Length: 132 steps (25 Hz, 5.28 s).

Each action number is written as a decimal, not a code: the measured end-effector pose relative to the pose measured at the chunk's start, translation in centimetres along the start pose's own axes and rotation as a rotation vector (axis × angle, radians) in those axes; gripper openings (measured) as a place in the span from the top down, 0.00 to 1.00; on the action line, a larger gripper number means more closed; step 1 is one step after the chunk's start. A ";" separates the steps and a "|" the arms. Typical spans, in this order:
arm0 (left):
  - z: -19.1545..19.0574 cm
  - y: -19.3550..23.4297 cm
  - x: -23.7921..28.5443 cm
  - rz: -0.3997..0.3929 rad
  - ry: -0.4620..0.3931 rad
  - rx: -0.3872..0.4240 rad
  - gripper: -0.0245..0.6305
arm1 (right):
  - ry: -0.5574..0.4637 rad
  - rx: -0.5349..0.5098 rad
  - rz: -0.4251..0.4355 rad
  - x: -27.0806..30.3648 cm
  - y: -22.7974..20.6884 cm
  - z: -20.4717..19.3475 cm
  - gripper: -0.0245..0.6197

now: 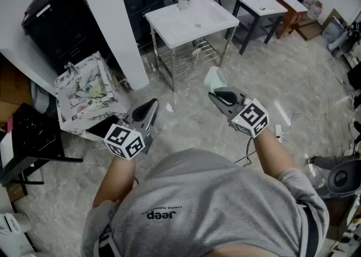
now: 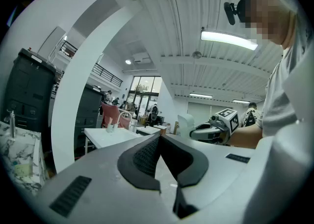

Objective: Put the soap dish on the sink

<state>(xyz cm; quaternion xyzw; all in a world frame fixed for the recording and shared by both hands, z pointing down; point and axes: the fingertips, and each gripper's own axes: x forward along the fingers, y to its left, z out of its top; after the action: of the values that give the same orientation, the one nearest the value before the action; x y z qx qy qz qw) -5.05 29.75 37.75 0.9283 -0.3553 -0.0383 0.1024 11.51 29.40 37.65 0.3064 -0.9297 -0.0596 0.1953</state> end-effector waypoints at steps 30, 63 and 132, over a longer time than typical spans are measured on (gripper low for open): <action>-0.1 -7.8 5.9 0.072 -0.031 0.009 0.94 | -0.130 0.068 0.089 -8.5 -5.1 -0.8 0.86; 7.4 32.1 22.7 -0.121 -0.009 0.021 0.94 | -0.073 0.167 -0.011 27.9 -27.9 4.1 0.86; -4.7 62.9 44.9 0.200 0.086 -0.124 0.94 | 0.743 -0.747 0.684 72.1 -56.8 -25.4 0.86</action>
<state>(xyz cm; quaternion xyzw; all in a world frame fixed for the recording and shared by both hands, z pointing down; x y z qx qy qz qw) -11.93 -45.20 56.12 0.8809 -0.4384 -0.0097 0.1779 -0.35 -58.84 71.34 -0.0973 -0.7615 -0.2040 0.6075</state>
